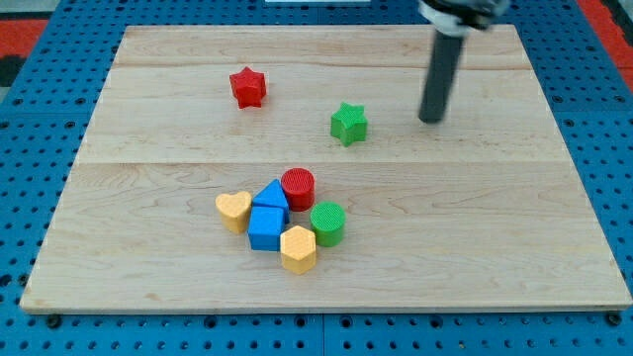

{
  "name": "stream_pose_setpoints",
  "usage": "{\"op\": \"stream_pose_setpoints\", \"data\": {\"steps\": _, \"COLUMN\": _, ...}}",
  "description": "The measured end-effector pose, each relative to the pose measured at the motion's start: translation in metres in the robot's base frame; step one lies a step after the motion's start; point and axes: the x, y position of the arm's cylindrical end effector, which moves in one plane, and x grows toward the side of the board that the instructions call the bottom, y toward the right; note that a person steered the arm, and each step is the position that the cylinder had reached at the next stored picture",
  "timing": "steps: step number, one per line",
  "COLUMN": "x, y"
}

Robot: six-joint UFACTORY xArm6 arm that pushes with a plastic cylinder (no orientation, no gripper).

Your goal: Slide the green star to the top center

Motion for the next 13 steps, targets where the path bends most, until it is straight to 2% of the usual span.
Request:
{"op": "stream_pose_setpoints", "data": {"steps": 1, "x": 0.022, "y": -0.103}}
{"op": "stream_pose_setpoints", "data": {"steps": 2, "x": -0.051, "y": -0.181}}
{"op": "stream_pose_setpoints", "data": {"steps": 3, "x": -0.026, "y": -0.182}}
{"op": "stream_pose_setpoints", "data": {"steps": 4, "x": 0.034, "y": -0.195}}
{"op": "stream_pose_setpoints", "data": {"steps": 5, "x": 0.011, "y": -0.174}}
{"op": "stream_pose_setpoints", "data": {"steps": 6, "x": -0.029, "y": -0.135}}
{"op": "stream_pose_setpoints", "data": {"steps": 8, "x": -0.041, "y": -0.113}}
{"op": "stream_pose_setpoints", "data": {"steps": 9, "x": -0.044, "y": -0.078}}
{"op": "stream_pose_setpoints", "data": {"steps": 10, "x": -0.093, "y": -0.065}}
{"op": "stream_pose_setpoints", "data": {"steps": 11, "x": -0.128, "y": -0.094}}
{"op": "stream_pose_setpoints", "data": {"steps": 12, "x": -0.06, "y": -0.071}}
{"op": "stream_pose_setpoints", "data": {"steps": 13, "x": -0.067, "y": -0.129}}
